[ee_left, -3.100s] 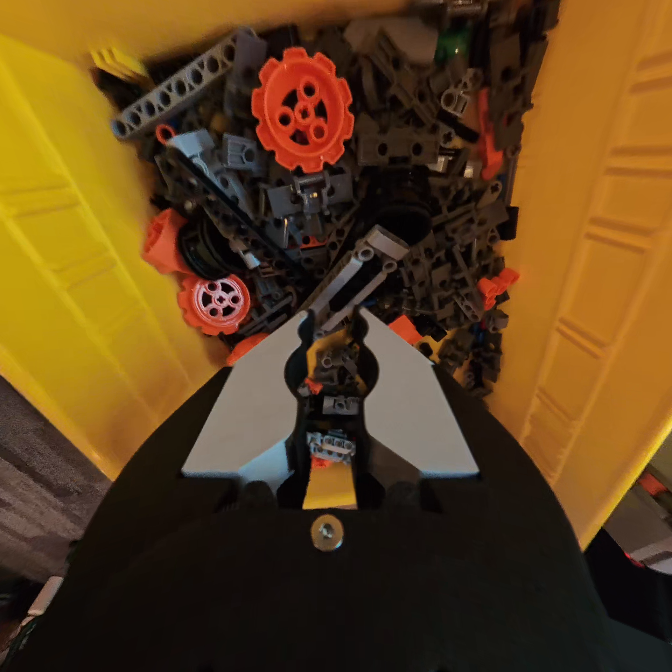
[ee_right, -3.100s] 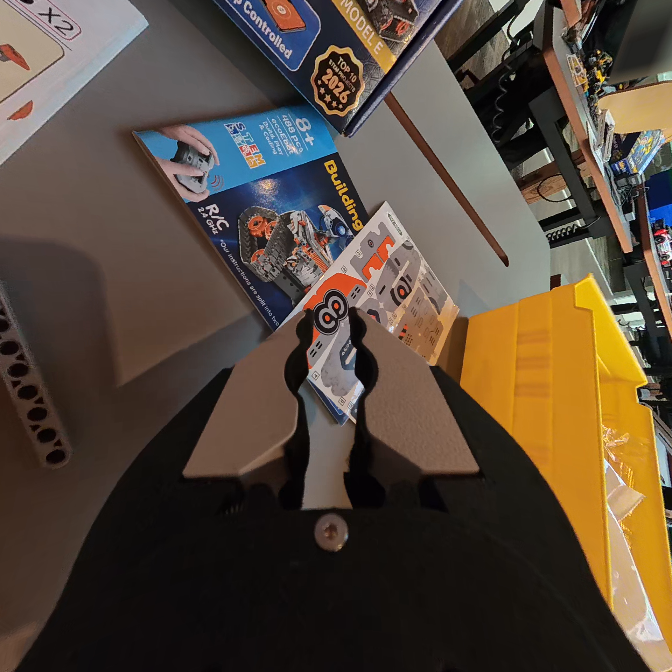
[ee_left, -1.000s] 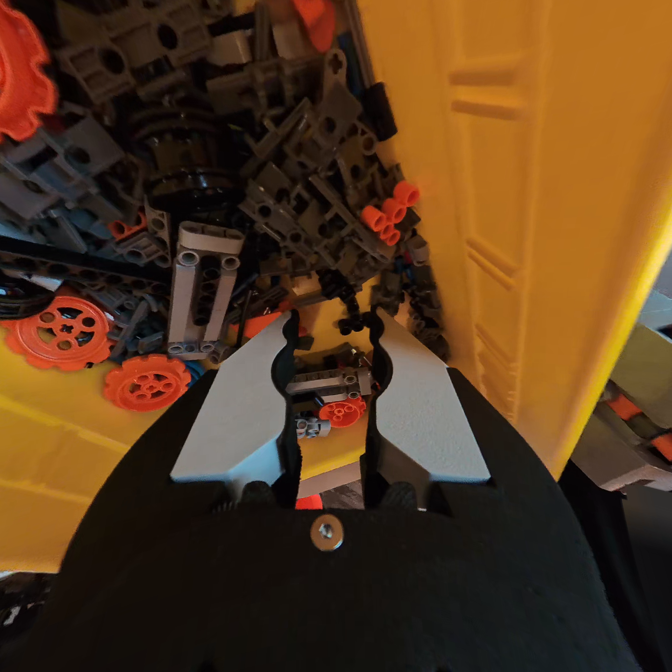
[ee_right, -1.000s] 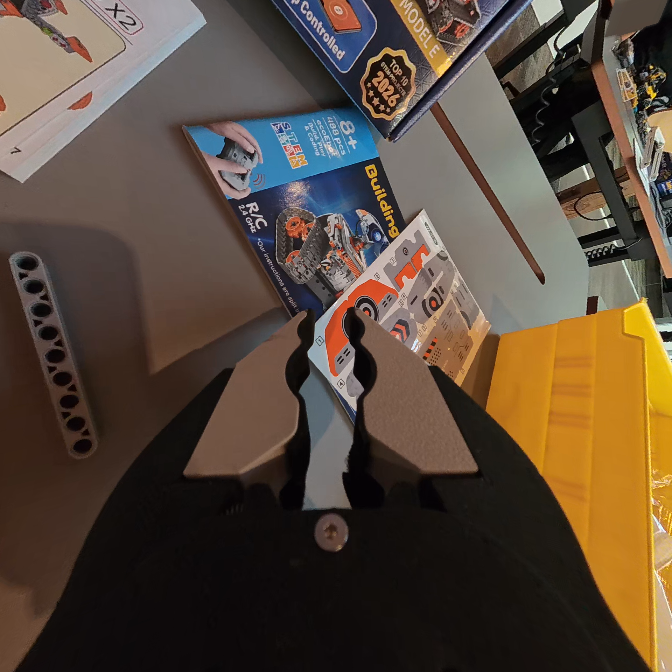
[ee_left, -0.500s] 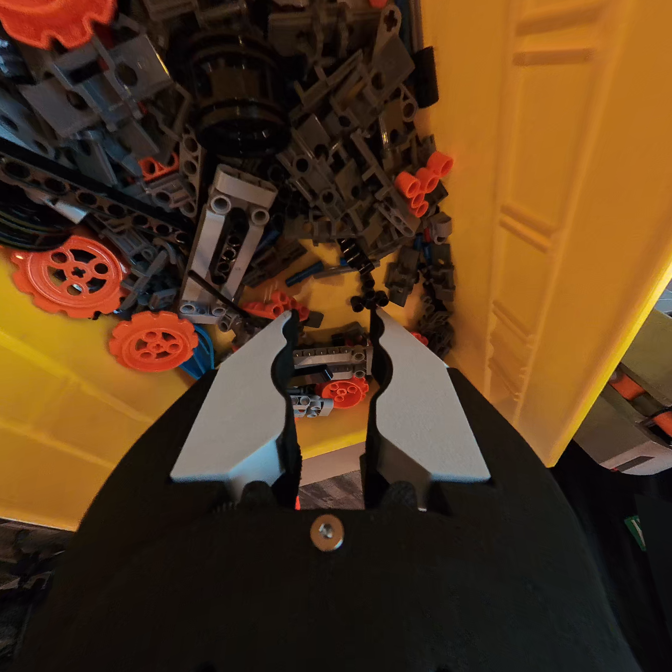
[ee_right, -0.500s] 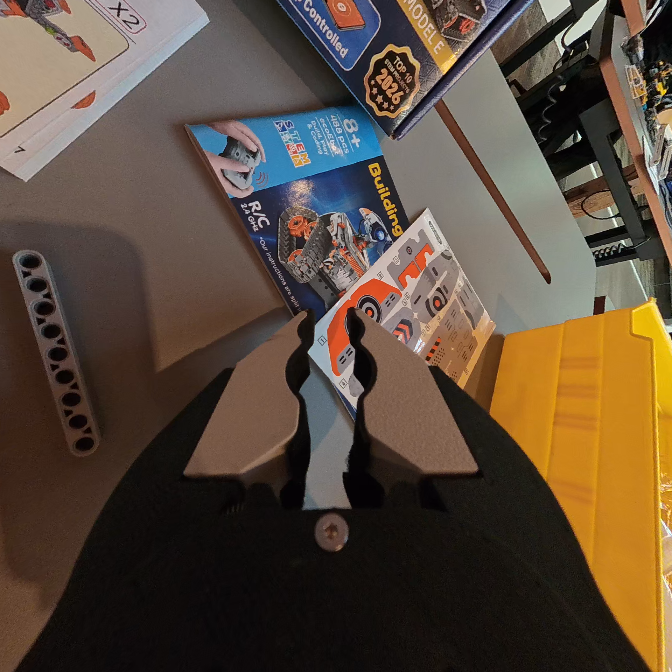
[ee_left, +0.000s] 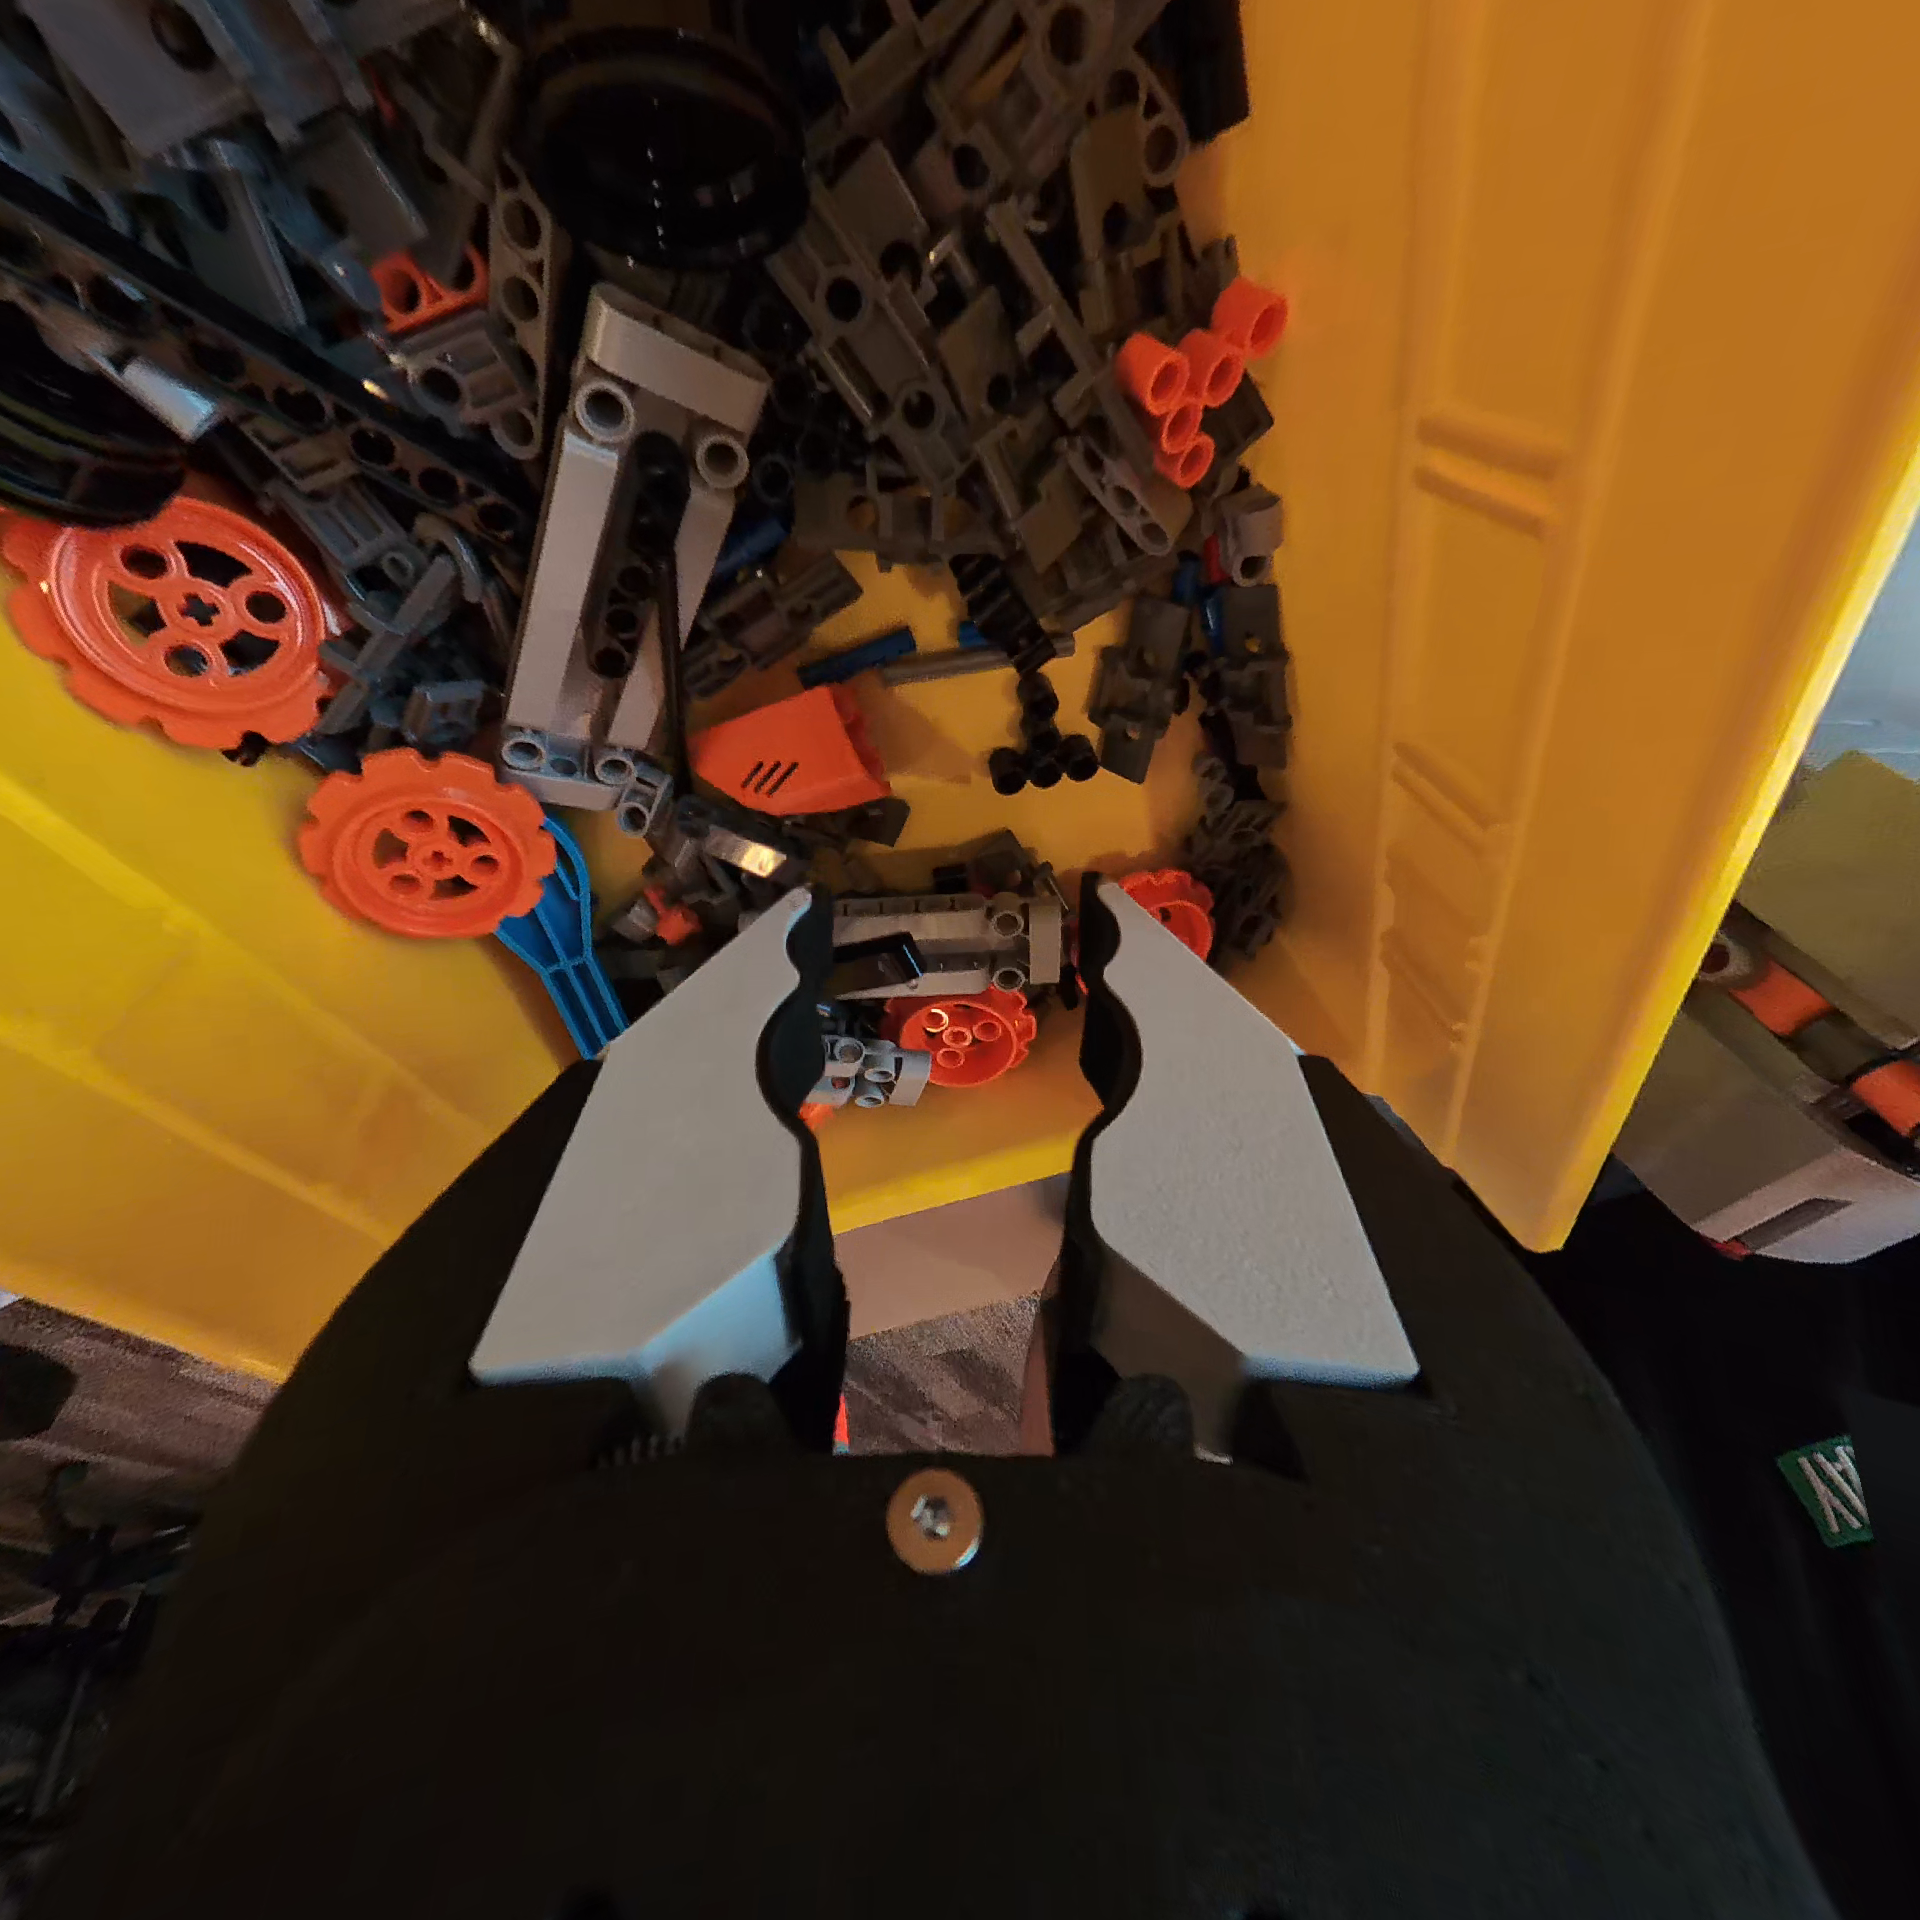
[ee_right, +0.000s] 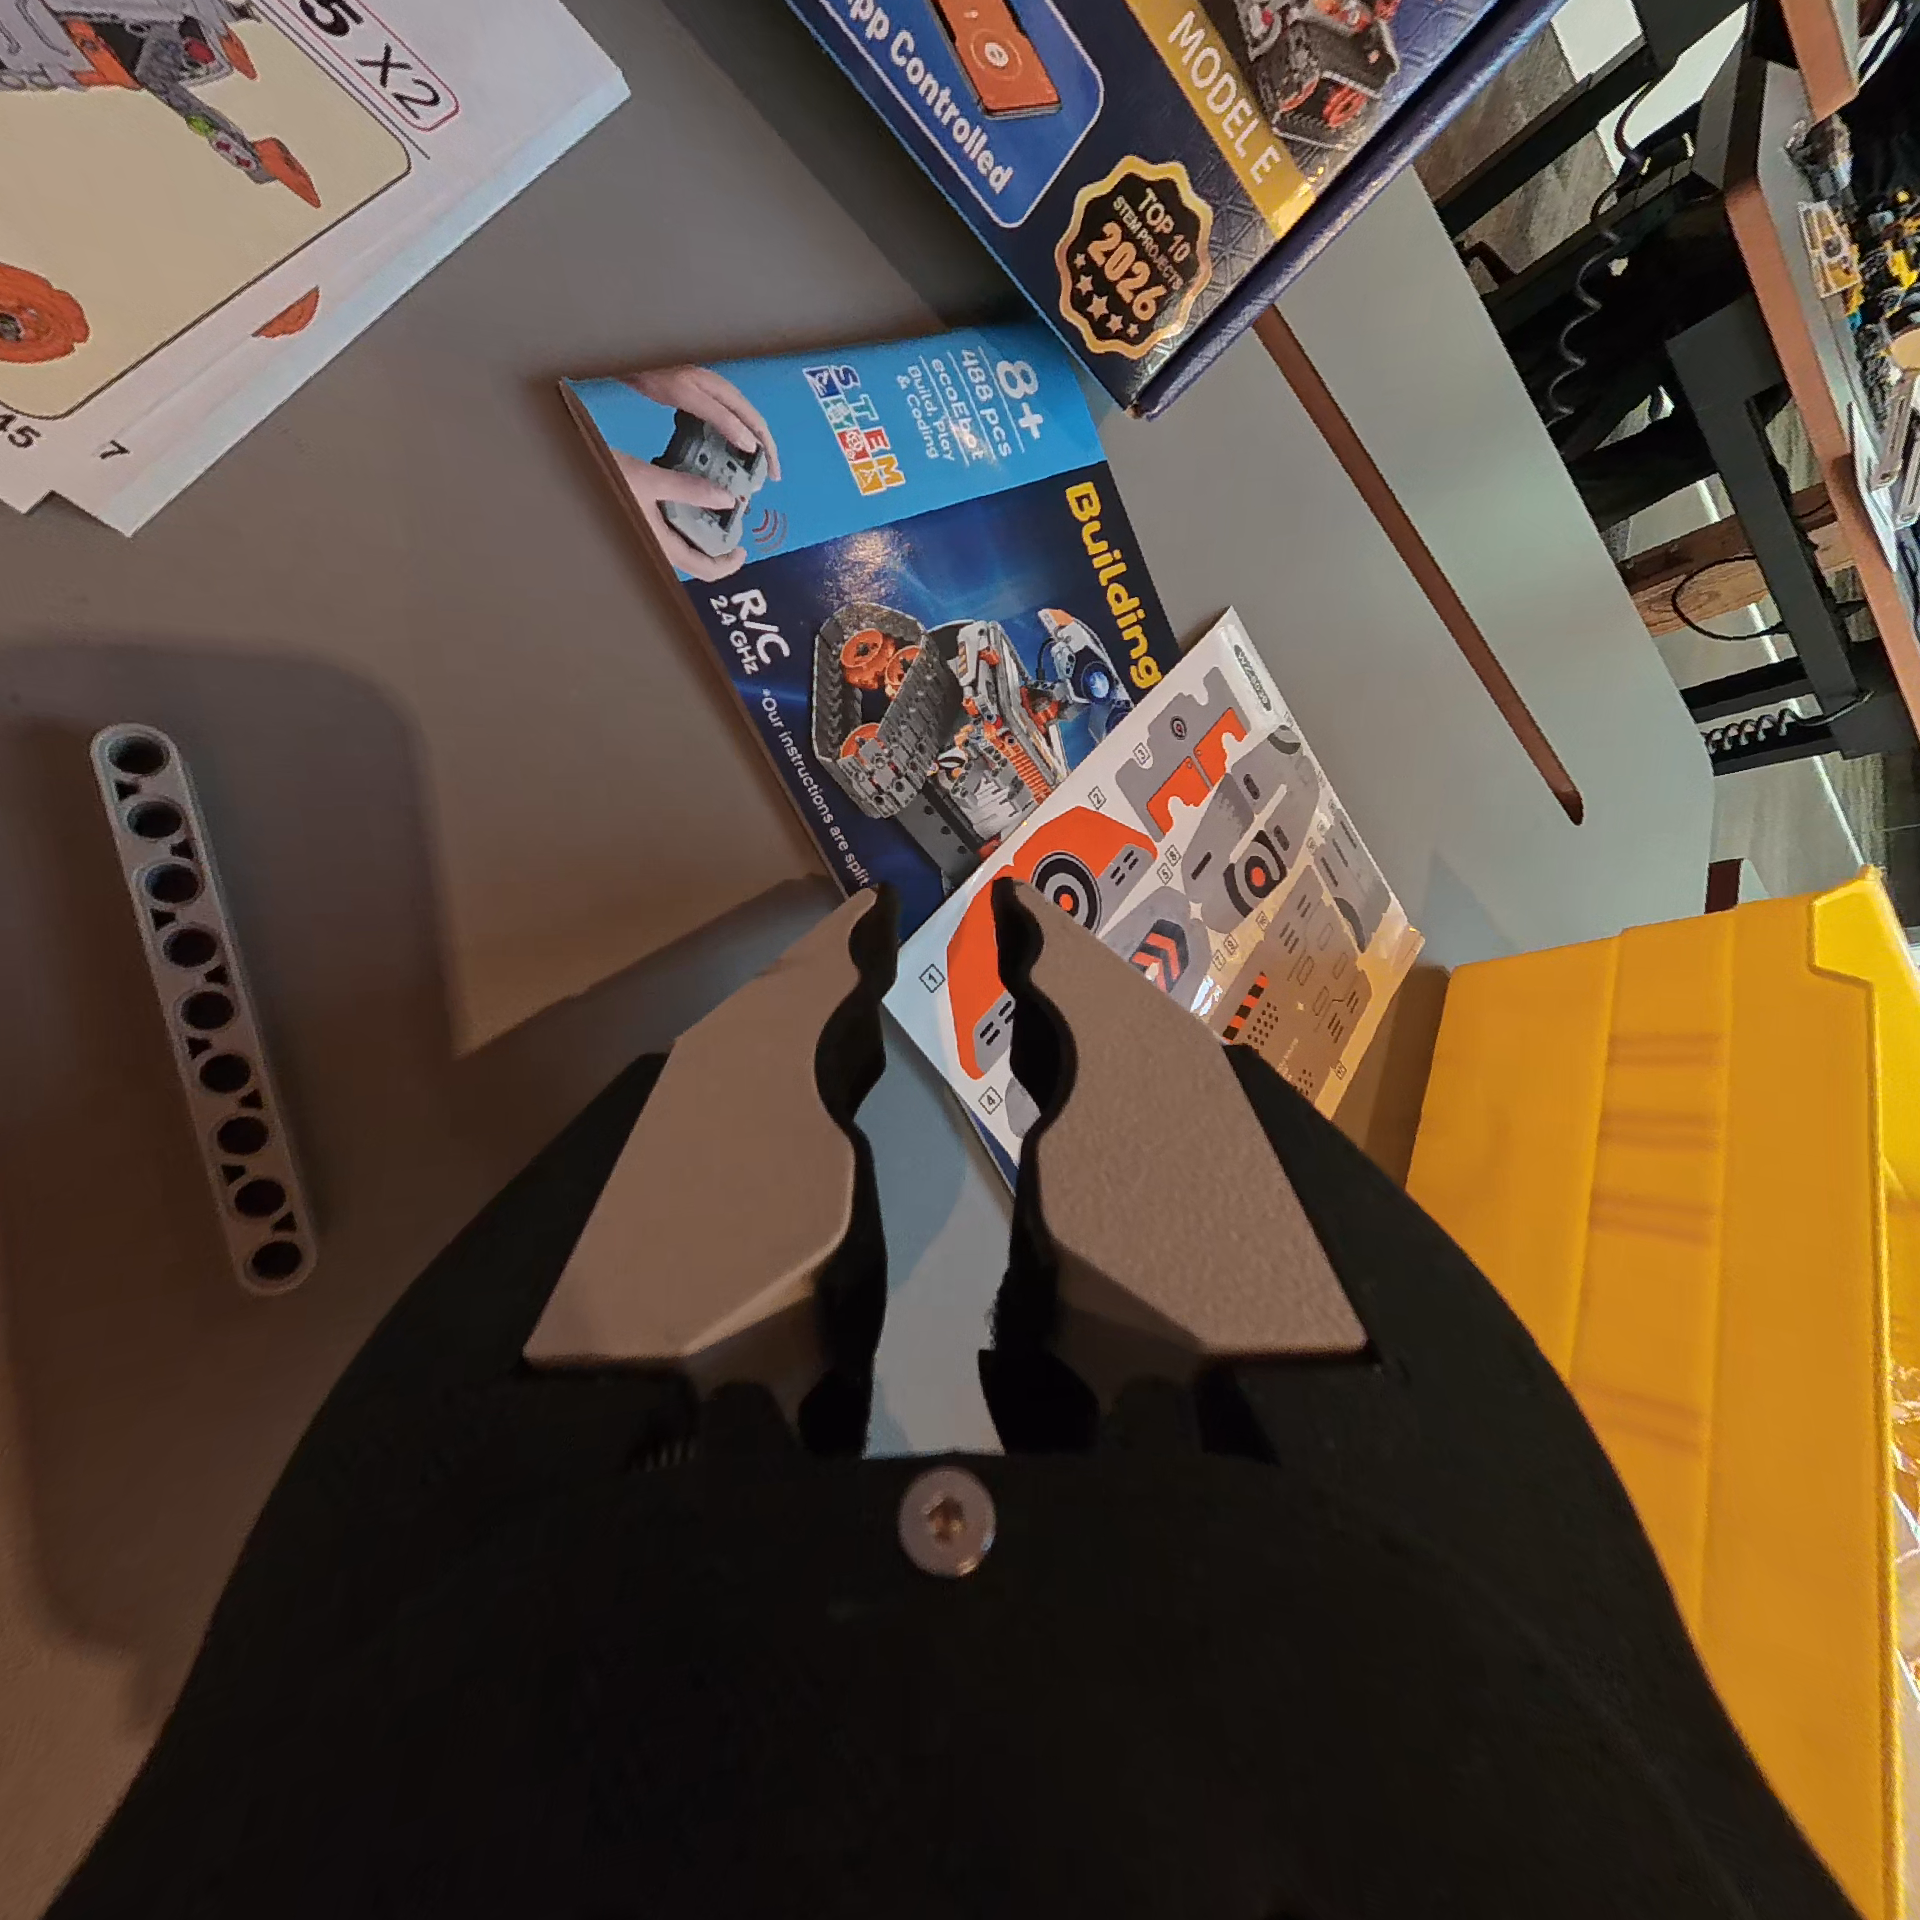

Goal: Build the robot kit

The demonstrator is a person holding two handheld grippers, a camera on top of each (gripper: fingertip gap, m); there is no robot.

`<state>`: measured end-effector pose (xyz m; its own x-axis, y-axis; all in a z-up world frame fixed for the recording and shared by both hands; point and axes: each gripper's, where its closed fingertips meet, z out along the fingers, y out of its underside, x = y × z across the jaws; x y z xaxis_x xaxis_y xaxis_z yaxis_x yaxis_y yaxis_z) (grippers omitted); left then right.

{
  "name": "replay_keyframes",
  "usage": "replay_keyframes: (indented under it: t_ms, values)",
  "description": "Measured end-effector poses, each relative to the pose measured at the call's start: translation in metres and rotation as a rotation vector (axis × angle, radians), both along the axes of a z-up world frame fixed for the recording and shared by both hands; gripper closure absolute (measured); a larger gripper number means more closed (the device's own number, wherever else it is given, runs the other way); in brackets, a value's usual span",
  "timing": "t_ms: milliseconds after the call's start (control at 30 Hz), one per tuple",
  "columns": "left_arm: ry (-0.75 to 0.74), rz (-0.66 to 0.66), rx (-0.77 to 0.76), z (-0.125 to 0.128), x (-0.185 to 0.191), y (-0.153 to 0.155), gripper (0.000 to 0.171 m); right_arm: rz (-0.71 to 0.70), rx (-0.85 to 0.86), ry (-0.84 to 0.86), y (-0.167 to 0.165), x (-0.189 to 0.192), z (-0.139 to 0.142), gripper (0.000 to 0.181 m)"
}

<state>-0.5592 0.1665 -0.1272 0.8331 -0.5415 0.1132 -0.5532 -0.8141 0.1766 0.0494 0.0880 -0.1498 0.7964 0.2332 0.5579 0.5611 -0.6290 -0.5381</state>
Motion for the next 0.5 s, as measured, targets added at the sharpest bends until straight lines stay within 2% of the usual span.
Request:
replay_keyframes:
  t_ms: [167, 500]
  values:
    - [0.021, 0.026, -0.011, 0.003, -0.009, -0.009, 0.123, -0.002, 0.004, 0.002, 0.000, 0.000, 0.001, 0.164]
    - [0.096, 0.149, -0.039, 0.008, -0.037, -0.028, 0.102, -0.009, 0.024, 0.016, 0.000, 0.003, 0.005, 0.164]
